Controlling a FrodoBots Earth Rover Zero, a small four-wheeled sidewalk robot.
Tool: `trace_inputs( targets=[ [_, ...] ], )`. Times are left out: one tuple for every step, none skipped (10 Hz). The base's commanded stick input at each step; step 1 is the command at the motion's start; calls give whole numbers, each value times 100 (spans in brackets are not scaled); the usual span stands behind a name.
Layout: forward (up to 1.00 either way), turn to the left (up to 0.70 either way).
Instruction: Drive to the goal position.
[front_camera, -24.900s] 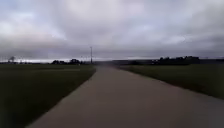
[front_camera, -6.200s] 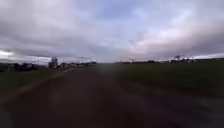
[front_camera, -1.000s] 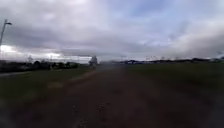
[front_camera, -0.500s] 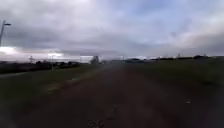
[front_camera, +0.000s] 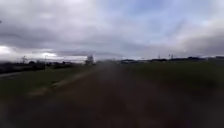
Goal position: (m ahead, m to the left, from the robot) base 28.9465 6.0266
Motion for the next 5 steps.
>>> trace_inputs(
  targets=[
    [85,-34],
    [85,-27],
    [85,-12],
    [85,0],
    [85,0]
  ],
)
